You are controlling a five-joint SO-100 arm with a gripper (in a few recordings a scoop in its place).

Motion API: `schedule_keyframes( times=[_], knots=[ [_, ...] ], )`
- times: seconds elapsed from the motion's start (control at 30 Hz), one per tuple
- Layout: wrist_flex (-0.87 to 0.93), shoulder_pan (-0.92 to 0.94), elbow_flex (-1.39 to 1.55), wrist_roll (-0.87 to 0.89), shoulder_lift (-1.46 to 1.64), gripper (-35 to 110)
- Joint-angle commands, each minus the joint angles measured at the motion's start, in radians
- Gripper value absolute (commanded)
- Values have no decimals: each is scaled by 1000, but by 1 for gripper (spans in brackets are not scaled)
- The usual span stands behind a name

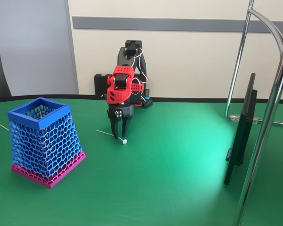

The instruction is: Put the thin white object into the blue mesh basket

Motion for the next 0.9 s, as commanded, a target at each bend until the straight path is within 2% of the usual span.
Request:
schedule_keyframes(
  times=[0.0,0.87],
  knots=[
    [0,-11,-51,-9,-11,16],
    [35,-44,-150,25,-112,14]
  ],
)
